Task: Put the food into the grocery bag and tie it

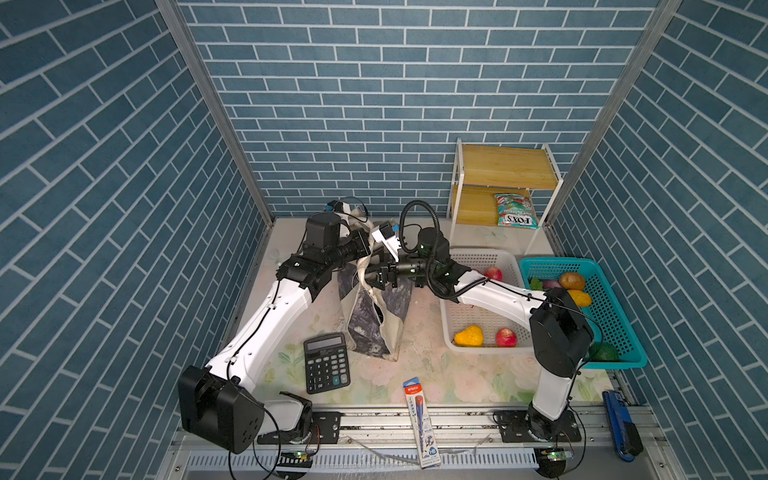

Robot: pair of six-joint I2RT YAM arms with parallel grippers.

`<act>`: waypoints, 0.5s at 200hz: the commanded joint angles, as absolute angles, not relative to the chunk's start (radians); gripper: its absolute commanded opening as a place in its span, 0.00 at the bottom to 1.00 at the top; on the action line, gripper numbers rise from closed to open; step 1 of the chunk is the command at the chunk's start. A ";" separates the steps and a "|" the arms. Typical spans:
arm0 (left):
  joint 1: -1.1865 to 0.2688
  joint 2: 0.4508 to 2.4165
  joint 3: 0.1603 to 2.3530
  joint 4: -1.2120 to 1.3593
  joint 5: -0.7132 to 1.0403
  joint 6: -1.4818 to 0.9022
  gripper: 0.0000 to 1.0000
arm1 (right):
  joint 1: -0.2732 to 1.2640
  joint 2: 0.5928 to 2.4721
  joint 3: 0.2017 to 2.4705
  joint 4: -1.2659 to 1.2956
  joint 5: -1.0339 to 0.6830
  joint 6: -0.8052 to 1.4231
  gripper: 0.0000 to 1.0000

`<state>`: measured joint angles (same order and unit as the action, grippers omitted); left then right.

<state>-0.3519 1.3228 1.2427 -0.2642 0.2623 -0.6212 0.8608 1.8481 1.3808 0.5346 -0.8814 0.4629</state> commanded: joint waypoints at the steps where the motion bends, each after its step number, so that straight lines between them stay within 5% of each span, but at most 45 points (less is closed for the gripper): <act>1: -0.357 1.346 1.213 -0.243 0.215 -0.623 0.00 | 0.951 1.822 1.427 0.650 -1.028 0.450 0.67; 29: -0.357 1.343 1.203 -0.236 0.222 -0.627 0.00 | 0.943 1.784 1.423 0.632 -0.988 0.403 0.56; 77: -0.357 1.321 1.186 -0.256 0.236 -0.610 0.00 | 0.917 1.704 1.397 0.631 -0.905 0.388 0.15; 100: -0.357 1.301 1.178 -0.274 0.241 -0.591 0.00 | 0.904 1.672 1.362 0.640 -0.873 0.388 0.05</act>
